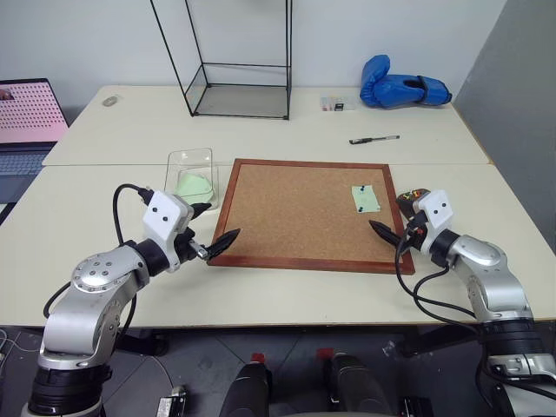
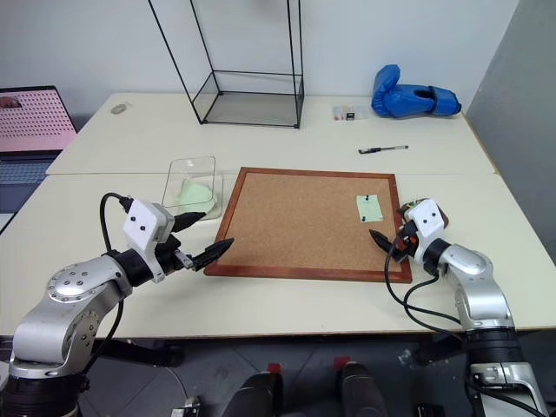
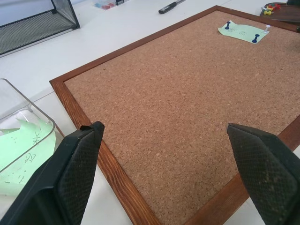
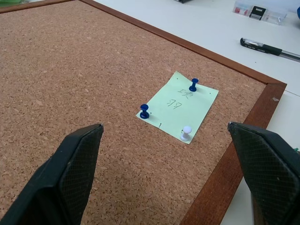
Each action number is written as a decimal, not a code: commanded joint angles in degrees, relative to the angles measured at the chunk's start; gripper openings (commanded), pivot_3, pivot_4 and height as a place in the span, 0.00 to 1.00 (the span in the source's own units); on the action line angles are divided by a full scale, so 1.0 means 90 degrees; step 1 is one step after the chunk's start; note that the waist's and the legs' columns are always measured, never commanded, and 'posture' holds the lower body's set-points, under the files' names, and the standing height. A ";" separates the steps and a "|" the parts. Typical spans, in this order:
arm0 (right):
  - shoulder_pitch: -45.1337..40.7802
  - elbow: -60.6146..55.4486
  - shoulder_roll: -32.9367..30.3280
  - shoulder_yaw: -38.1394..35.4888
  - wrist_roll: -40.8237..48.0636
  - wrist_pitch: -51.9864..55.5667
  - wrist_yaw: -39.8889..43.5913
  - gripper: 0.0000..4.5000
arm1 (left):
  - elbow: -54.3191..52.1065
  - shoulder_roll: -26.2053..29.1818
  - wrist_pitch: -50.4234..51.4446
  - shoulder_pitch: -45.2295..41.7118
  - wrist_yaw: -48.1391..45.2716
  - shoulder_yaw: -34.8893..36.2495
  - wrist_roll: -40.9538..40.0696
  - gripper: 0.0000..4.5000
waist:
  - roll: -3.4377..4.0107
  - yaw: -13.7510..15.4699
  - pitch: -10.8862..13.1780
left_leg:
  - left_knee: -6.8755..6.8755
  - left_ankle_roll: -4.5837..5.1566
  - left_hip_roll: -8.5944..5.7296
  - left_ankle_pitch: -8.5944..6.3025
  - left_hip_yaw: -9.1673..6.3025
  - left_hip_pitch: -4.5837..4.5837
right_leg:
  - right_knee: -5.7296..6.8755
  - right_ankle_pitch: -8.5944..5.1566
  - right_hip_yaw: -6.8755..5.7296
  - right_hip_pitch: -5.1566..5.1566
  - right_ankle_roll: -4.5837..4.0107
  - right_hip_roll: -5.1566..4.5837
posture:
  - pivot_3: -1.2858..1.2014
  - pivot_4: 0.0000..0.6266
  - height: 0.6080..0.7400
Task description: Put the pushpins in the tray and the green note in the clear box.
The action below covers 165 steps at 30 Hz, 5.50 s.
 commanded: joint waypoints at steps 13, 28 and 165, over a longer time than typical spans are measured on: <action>-0.0046 -0.0347 0.0034 0.0032 0.0032 0.0013 0.0063 1.00 | -0.0161 0.0245 0.0201 -0.0092 -0.0152 0.0105 -0.0202 0.99 | 0.0000 0.0000 0.0000 | 0.0000 0.0000 0.0000 0.0000 0.0000 0.0001 | 0.0000 0.0000 0.0000 0.0000 0.0000 0.0000 | 0.52 0.24 1.00; 0.0020 -0.0714 0.0032 0.0035 0.0163 0.0233 0.0129 1.00 | -0.0078 -0.0061 -0.0175 -0.0588 -0.0392 -0.0359 -0.0346 0.86 | 0.0000 0.0010 0.0000 | 0.0001 0.0000 -0.0002 0.0000 0.0000 0.0000 | 0.0000 0.0000 0.0000 0.0001 0.0000 0.0000 | 0.52 0.24 1.00; -0.1378 0.1394 -0.1033 -0.0256 -0.0668 0.0279 0.0224 0.79 | 0.4943 -0.2506 -0.1561 -0.2781 -0.1459 -0.3059 0.1971 0.00 | 0.0030 0.0001 -0.0022 | 0.0010 0.0001 -0.0015 0.0001 0.0002 0.0019 | 0.0004 0.0009 0.0006 0.0026 0.0015 -0.0005 | 0.52 0.24 1.00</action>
